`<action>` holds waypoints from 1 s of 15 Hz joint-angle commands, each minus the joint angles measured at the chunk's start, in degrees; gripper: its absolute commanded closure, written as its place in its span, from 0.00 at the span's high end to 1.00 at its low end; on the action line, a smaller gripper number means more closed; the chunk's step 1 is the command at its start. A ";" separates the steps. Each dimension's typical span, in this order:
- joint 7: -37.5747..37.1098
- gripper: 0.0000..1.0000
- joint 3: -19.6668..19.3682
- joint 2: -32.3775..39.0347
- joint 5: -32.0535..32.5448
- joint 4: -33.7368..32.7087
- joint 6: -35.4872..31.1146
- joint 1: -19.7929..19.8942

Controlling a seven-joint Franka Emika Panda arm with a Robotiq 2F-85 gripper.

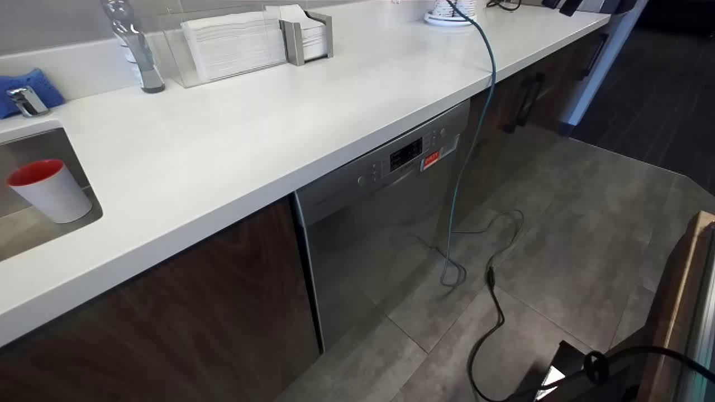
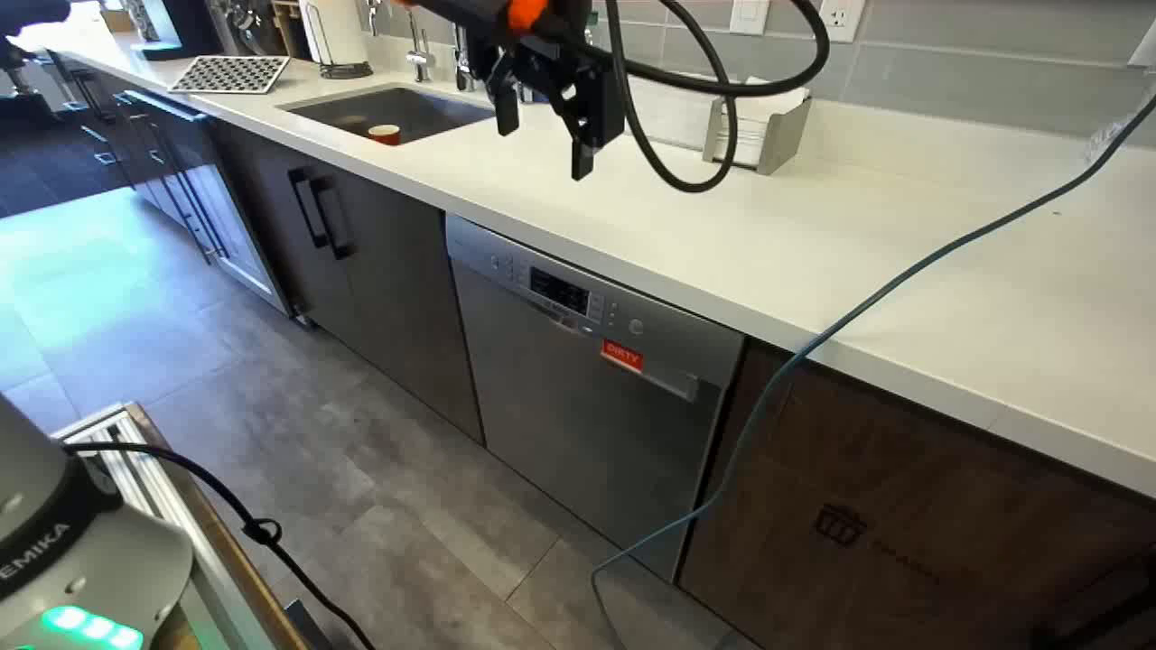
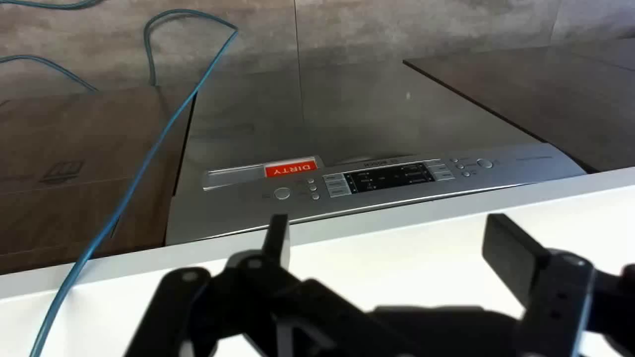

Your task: Press a button on the dishwasher

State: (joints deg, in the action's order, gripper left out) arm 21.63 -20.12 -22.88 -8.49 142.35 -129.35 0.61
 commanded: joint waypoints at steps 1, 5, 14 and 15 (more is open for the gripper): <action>0.63 1.00 1.66 0.24 -0.86 -0.13 0.27 1.75; 0.63 1.00 1.66 0.24 -0.86 -0.13 0.26 1.75; -0.68 1.00 9.16 12.91 8.02 -1.62 3.81 1.13; -1.18 1.00 10.76 14.12 9.72 -1.74 4.00 1.02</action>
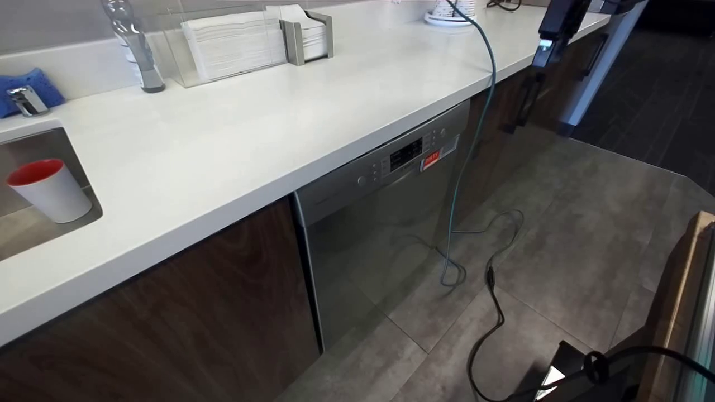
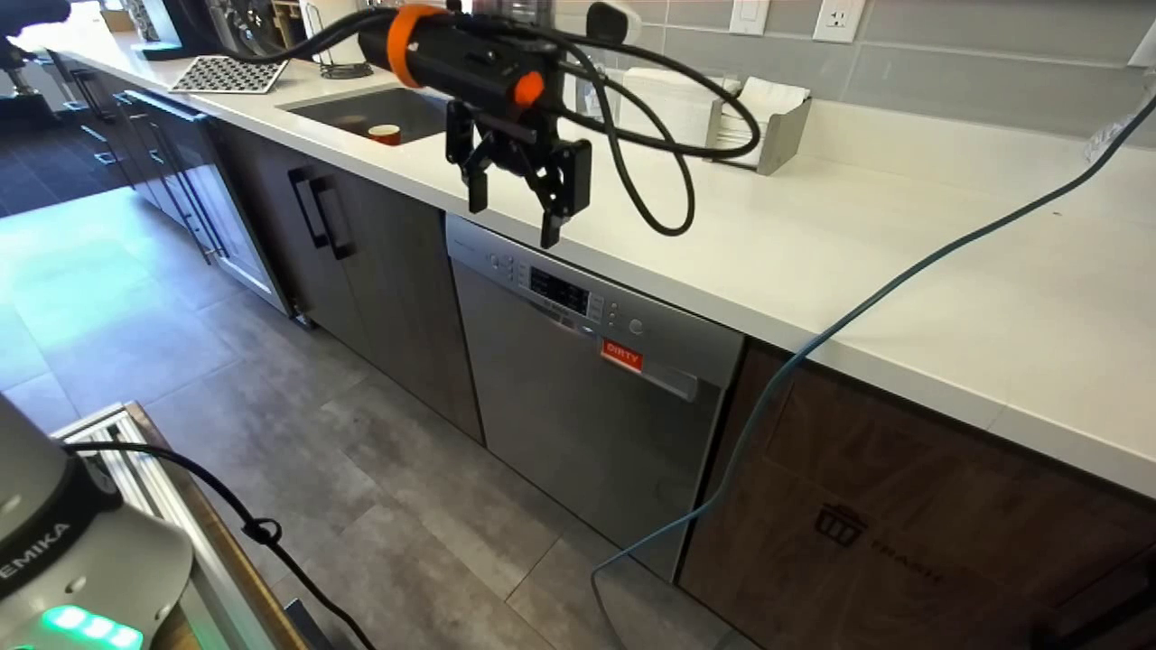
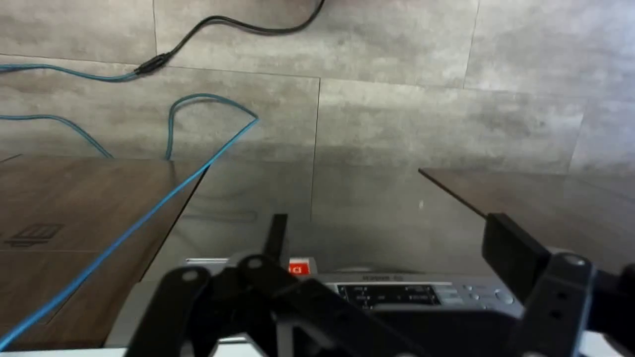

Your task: Press a button on the dishwasher

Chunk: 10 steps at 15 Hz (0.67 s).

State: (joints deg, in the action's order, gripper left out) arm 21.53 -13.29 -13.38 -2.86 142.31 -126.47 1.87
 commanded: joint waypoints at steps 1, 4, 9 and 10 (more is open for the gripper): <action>-1.25 1.00 5.32 5.90 6.11 -1.87 0.92 -0.27; -1.00 1.00 8.37 8.59 12.98 -2.50 1.77 -0.29; 0.48 1.00 10.99 10.97 25.09 -3.26 2.97 -0.64; 1.00 1.00 11.37 11.44 27.24 -3.38 3.15 -0.76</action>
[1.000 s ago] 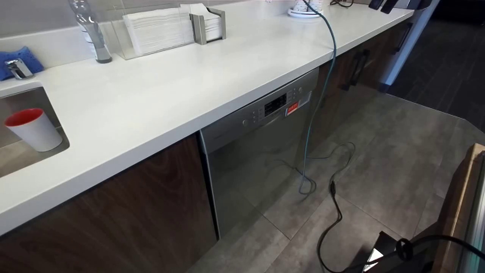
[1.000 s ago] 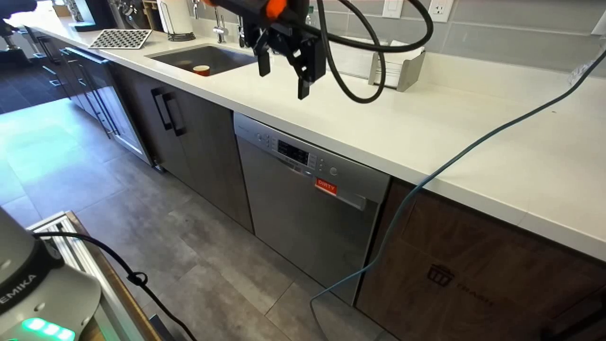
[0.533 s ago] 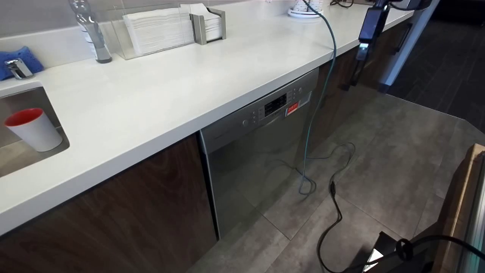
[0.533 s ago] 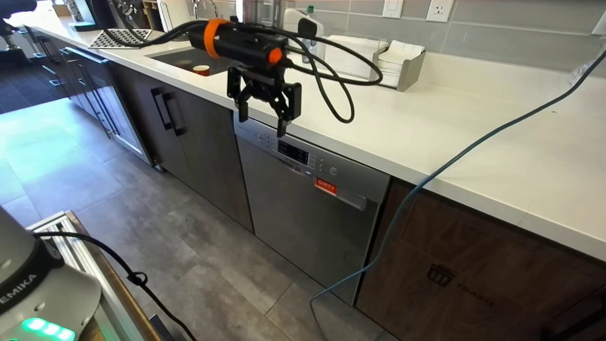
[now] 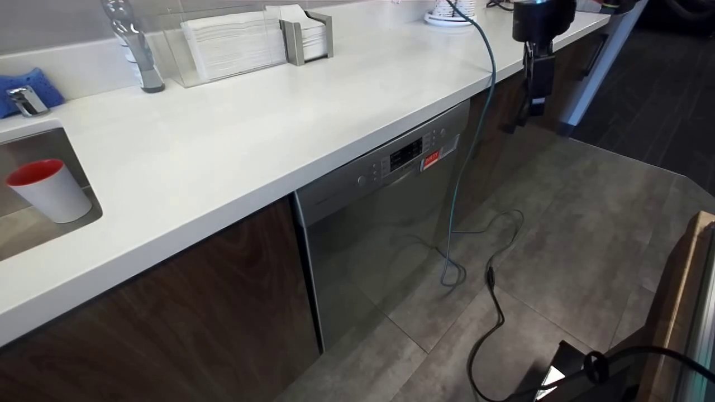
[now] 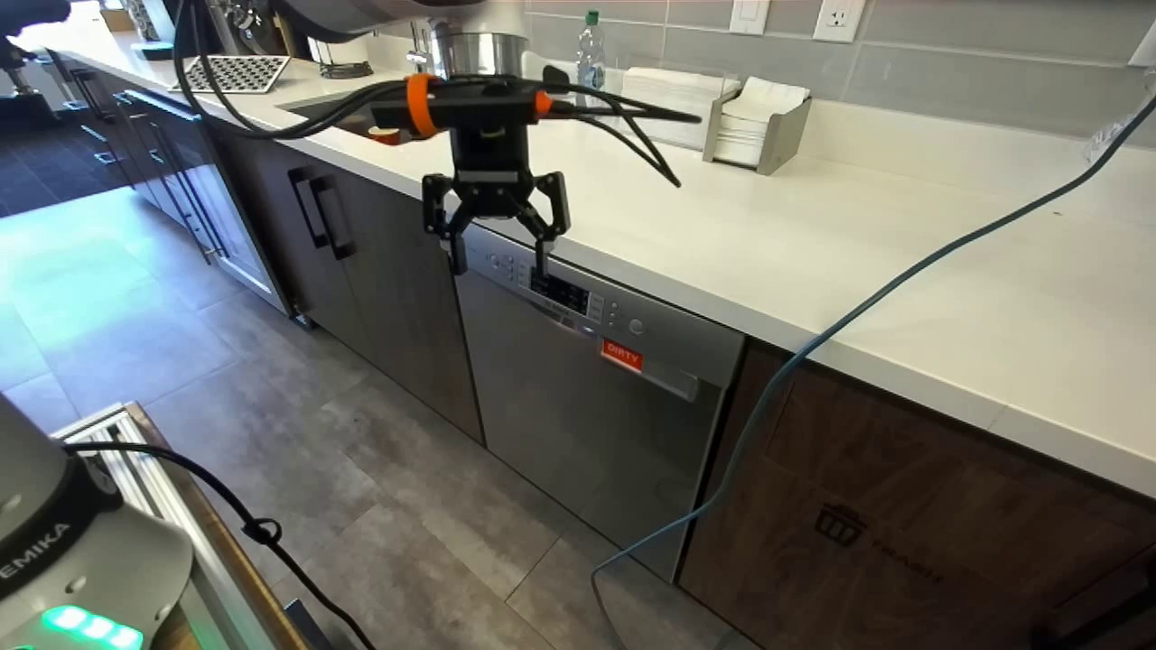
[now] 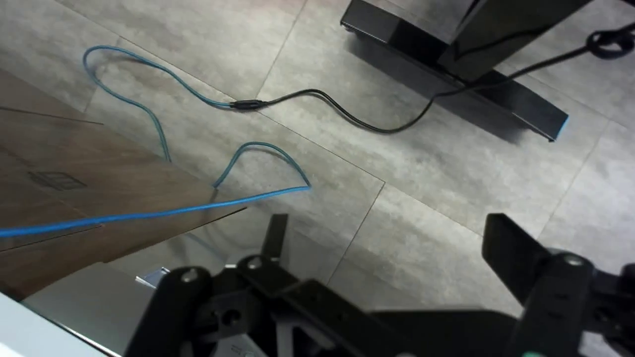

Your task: Press a button on the dishwasher

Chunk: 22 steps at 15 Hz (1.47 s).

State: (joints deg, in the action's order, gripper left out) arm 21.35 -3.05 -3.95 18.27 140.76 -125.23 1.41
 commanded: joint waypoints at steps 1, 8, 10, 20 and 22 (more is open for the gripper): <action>2.66 1.00 1.44 2.45 7.36 -1.84 1.91 -0.51; 3.74 1.00 1.60 2.51 7.15 -0.80 0.64 -0.17; 5.22 1.00 1.63 2.49 7.25 -0.26 -0.96 -0.23; 20.65 1.00 1.50 4.25 2.22 6.56 -20.66 -0.15; 21.71 1.00 1.49 5.62 4.44 7.26 -24.68 0.02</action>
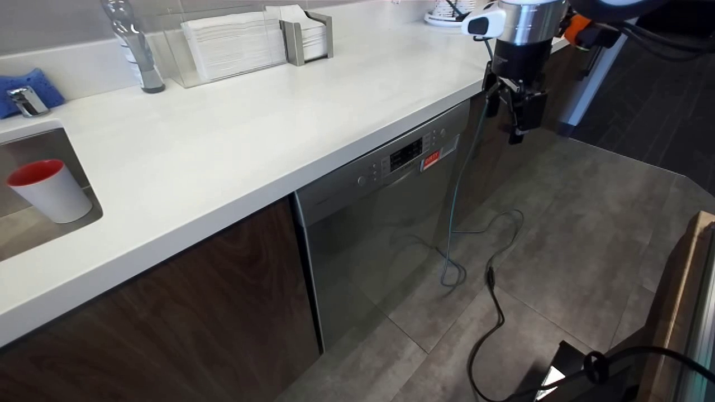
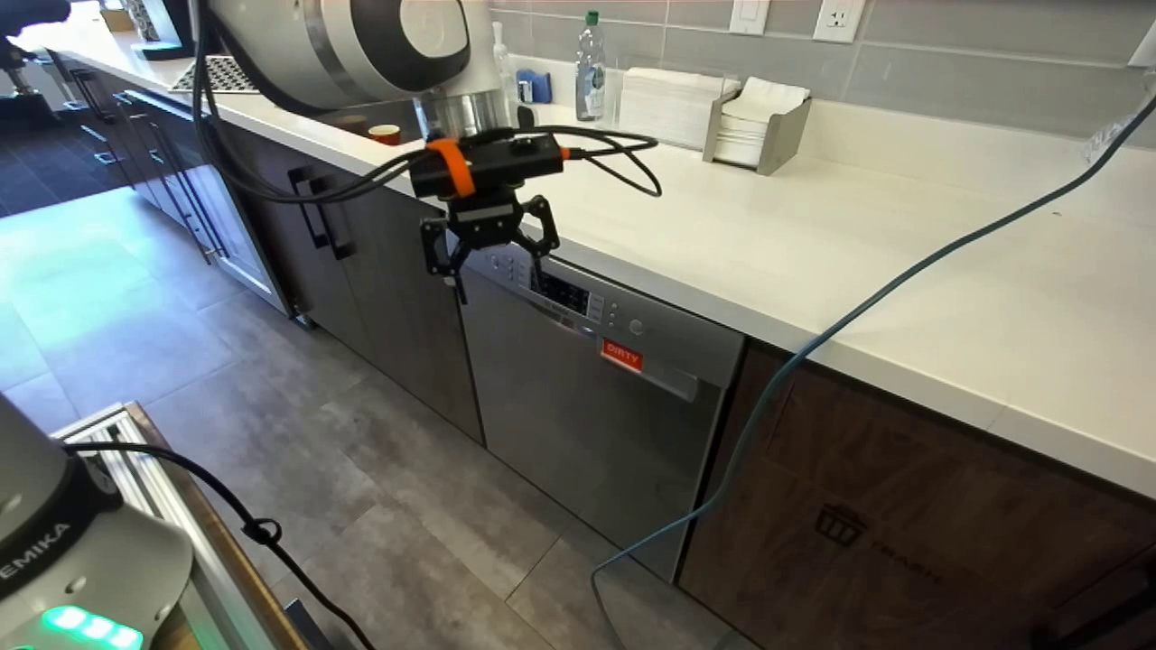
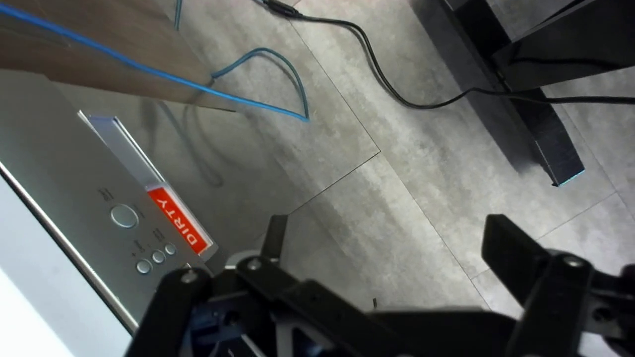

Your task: Press a button on the dishwasher

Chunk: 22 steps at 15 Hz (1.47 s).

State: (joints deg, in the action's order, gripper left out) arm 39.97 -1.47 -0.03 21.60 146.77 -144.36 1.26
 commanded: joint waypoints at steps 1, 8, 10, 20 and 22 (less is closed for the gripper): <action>3.60 1.00 -0.08 2.59 2.05 1.33 -7.24 0.22; 3.36 1.00 -1.39 7.48 7.76 0.69 -17.02 0.89; 4.09 1.00 -1.88 8.86 8.39 -0.26 -18.77 1.20; 9.82 1.00 0.72 10.53 0.42 2.33 -22.70 2.51; 11.98 1.00 0.83 12.16 1.50 2.14 -25.24 2.73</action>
State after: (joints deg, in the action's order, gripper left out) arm 47.59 -1.89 9.43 23.95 148.77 -165.07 2.34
